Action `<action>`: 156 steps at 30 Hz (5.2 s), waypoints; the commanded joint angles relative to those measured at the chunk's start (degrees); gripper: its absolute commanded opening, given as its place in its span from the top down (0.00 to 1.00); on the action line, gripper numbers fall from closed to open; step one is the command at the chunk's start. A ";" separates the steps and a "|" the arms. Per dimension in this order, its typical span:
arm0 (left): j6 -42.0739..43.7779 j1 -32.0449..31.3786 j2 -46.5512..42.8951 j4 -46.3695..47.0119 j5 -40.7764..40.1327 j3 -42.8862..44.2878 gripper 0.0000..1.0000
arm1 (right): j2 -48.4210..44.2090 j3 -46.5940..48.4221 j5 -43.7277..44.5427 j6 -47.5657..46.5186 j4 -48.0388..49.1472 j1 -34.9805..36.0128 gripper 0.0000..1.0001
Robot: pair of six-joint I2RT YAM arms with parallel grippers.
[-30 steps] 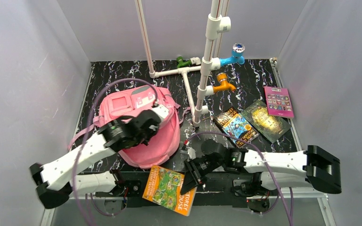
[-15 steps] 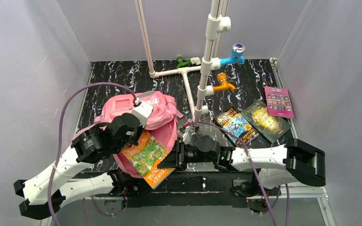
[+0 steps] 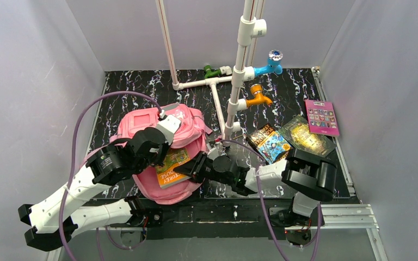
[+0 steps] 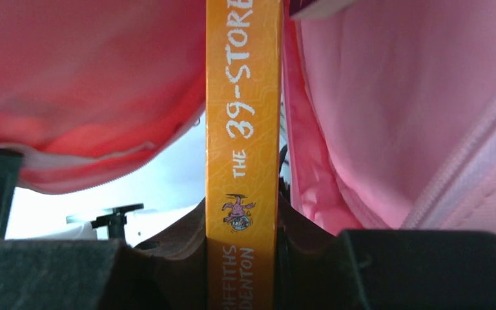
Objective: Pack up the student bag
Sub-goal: Place the book in the student bag, then move the book to the center of the board.
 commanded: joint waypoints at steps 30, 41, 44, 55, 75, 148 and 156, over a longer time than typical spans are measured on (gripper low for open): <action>-0.17 -0.08 -1.96 4.64 4.35 3.30 1.00 | 8.21 14.32 7.21 -9.29 5.35 -5.28 0.99; -1.17 -0.11 -3.24 3.89 4.86 3.12 1.00 | 14.28 17.53 2.09 -10.12 -2.84 -7.44 0.35; -1.19 -0.08 -3.70 3.98 4.90 2.11 1.00 | 10.96 16.65 -3.78 -12.84 -11.66 -7.36 0.20; -1.58 -0.08 -3.79 3.91 5.08 2.00 1.00 | 2.34 8.77 -0.82 -17.84 -17.23 -6.81 0.24; -2.44 -0.08 -2.31 4.07 5.79 2.93 1.00 | 13.48 27.13 -0.13 -29.60 -22.66 -8.24 0.57; -18.85 -0.13 2.30 7.94 13.52 -11.87 1.00 | -14.42 24.59 24.58 -68.92 -90.30 -70.42 0.02; -17.38 -0.09 2.16 10.73 16.36 -13.12 1.00 | 2.53 40.06 32.97 -78.83 -92.38 -74.85 0.02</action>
